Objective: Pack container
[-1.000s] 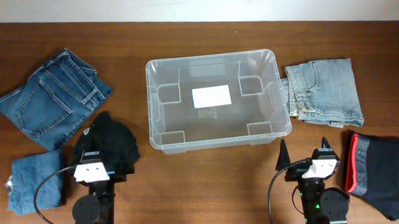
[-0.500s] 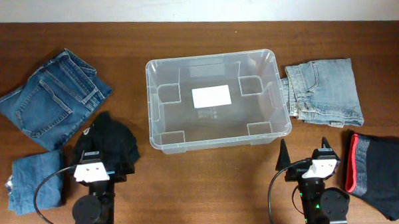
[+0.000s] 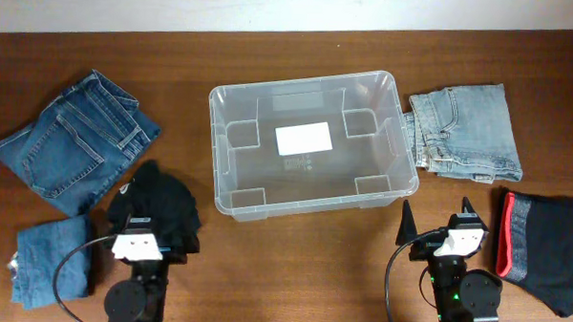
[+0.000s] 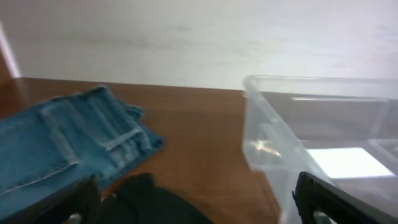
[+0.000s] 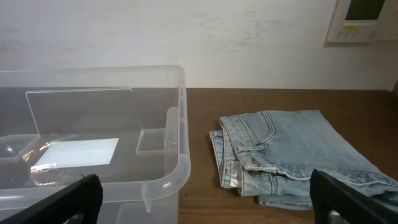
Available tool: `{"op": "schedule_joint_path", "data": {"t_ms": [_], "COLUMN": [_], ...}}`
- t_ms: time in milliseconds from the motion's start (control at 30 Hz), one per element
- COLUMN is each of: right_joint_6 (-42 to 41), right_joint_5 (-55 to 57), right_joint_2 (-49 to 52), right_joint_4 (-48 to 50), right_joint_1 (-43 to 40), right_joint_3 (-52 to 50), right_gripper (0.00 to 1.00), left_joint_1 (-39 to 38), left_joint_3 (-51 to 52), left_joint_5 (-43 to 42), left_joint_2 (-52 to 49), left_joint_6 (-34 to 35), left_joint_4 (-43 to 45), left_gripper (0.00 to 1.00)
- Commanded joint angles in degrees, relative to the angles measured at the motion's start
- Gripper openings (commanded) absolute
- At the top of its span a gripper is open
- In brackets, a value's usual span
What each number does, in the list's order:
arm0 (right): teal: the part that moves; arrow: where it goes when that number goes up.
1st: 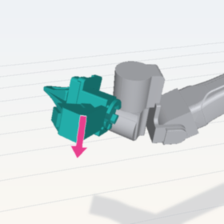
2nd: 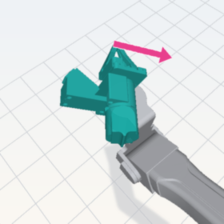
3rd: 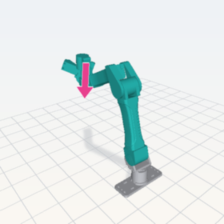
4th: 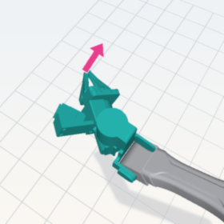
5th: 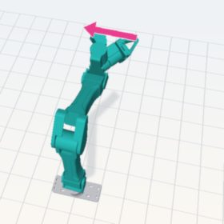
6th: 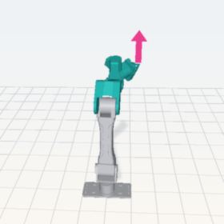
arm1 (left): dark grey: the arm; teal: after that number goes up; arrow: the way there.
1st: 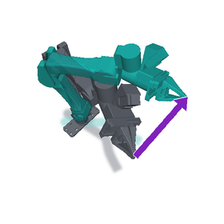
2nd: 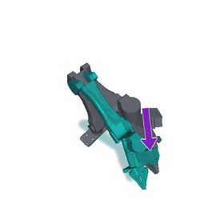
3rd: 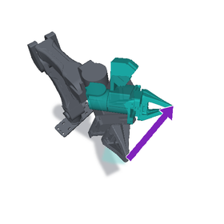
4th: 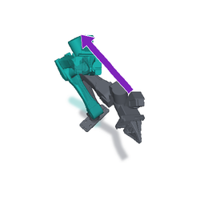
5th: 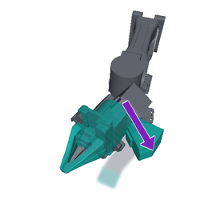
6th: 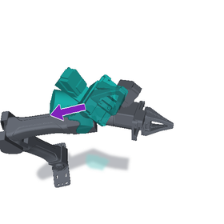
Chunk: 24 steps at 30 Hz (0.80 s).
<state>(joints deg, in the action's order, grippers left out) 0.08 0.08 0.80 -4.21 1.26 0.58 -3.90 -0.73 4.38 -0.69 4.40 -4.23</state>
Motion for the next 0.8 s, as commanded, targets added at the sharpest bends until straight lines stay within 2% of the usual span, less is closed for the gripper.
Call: {"op": "schedule_joint_path", "data": {"t_ms": [0,167,433,767], "right_joint_6": [0.1,0.1,0.1,0.1], "right_joint_5": [-0.5,-0.5,-0.5,-0.5], "right_joint_2": [-0.6,-0.6,-0.6,-0.6], "right_joint_4": [-0.3,-0.3,-0.3,-0.3], "right_joint_1": [-0.5,-0.5,-0.5,-0.5], "right_joint_3": [-0.3,-0.3,-0.3,-0.3], "right_gripper": [0.99,0.99,0.98,0.99], "left_joint_1": [-0.1,-0.1,-0.1,-0.1], "left_joint_3": [0.2,0.2,0.2,0.2], "left_joint_5": [-5.2,-8.7,-8.7,-8.7], "left_joint_2": [0.2,0.2,0.2,0.0], "left_joint_6": [0.8,0.8,0.8,0.7], "left_joint_4": [2.4,4.8,-0.2,-0.1], "left_gripper": [1.0,1.0,1.0,1.0]}}
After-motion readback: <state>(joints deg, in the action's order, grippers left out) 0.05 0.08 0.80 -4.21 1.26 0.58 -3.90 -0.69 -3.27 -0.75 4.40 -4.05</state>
